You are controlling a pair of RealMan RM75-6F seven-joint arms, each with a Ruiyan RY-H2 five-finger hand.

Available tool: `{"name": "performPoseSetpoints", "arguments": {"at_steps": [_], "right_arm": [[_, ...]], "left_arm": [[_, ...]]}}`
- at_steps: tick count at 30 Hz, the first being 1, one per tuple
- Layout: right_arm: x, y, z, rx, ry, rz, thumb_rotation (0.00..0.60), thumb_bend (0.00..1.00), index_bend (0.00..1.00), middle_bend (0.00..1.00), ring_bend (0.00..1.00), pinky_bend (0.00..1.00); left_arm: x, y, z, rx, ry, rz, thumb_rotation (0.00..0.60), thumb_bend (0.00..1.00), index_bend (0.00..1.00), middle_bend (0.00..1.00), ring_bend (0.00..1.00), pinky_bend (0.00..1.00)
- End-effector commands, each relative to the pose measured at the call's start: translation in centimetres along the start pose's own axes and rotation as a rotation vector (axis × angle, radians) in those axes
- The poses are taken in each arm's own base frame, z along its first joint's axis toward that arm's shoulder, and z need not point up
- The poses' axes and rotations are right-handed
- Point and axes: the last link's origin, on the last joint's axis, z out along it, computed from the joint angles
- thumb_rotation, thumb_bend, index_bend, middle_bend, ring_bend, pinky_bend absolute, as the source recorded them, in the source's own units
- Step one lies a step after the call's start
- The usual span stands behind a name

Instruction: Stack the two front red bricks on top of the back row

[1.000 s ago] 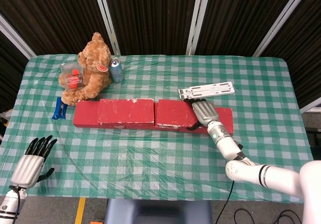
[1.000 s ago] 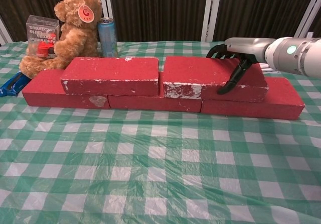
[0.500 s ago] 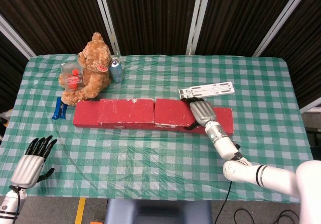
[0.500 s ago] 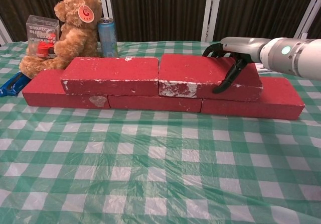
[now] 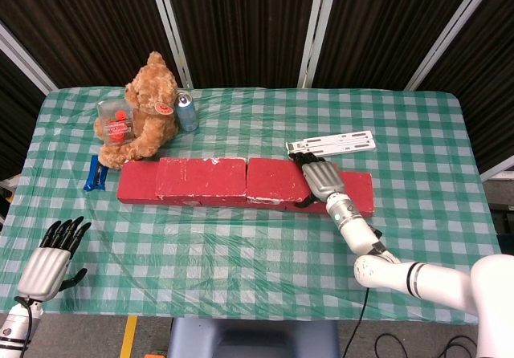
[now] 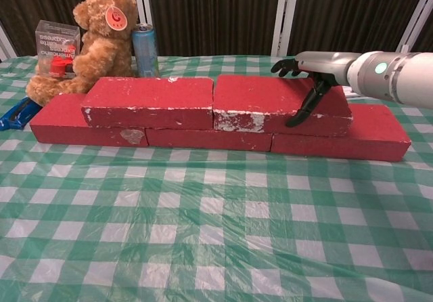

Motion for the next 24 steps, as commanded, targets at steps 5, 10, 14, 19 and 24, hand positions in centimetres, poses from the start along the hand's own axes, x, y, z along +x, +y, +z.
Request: {"name": "performPoseSetpoints", "arguments": {"at_steps": [5,10,14,19,24], "right_arm": [[-0.15,-0.04,0.03,-0.002,-0.012,-0.004,0.600,0.16,0.00,0.12,0.13,0.27],[-0.22,-0.01,0.07,-0.008,-0.015,-0.006,0.600,0.15,0.00,0.11,0.12,0.26],[-0.15,0.03,0.08,-0.016,-0.018,-0.007,0.600,0.15,0.00,0.08,0.09,0.24],[-0.10,-0.04,0.03,-0.017,-0.022,-0.002,0.587,0.12,0.00,0.06,0.05,0.21],[0.07,-0.14,-0.14,-0.005,-0.026,0.000,0.559,0.10,0.00,0.05,0.04,0.19]], "left_arm": [[0.04,0.00,-0.03,-0.001,0.001,-0.002,0.600,0.26,0.00,0.00,0.00,0.06],[0.05,-0.02,-0.04,0.001,0.001,-0.003,0.600,0.26,0.00,0.00,0.00,0.06],[0.07,-0.04,-0.05,0.001,0.001,-0.004,0.600,0.26,0.00,0.00,0.00,0.06],[0.09,-0.01,-0.05,0.000,0.002,-0.004,0.600,0.26,0.00,0.00,0.00,0.06],[0.10,0.05,-0.09,-0.002,0.004,-0.004,0.600,0.26,0.00,0.00,0.00,0.06]]}}
